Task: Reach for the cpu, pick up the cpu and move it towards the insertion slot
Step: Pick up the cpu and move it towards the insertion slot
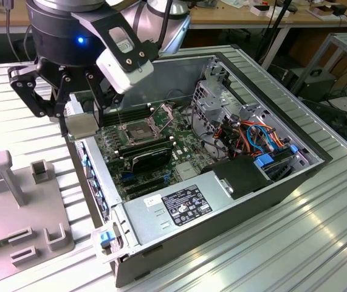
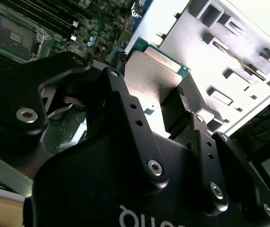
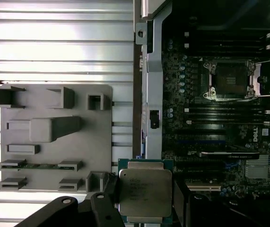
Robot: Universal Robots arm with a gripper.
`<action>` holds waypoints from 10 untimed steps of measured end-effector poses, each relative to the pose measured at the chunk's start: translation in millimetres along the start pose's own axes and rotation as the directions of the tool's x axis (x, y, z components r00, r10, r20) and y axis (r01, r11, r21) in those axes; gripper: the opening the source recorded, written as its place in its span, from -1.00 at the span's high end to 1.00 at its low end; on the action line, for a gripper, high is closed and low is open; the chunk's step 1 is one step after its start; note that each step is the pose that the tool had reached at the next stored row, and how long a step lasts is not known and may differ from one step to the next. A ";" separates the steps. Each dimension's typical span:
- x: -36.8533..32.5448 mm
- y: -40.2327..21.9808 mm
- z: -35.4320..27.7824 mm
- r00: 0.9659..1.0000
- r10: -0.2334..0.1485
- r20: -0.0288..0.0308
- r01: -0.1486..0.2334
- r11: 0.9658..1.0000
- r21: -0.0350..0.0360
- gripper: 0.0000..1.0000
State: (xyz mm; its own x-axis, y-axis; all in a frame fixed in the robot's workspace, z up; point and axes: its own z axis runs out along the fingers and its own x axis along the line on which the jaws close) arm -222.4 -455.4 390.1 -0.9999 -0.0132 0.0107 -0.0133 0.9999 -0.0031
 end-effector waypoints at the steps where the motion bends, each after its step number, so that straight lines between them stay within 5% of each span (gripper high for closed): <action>1: -1.0 0.0 0.0 1.000 0.000 0.000 0.000 1.000 0.000 -0.09; 10: -13.1 -0.2 -0.2 1.000 0.000 0.000 0.000 1.000 0.000 -0.09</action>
State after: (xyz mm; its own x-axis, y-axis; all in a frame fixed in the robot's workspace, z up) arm -209.2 -455.4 390.1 -0.9999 -0.0132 0.0108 -0.0133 0.9999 -0.0031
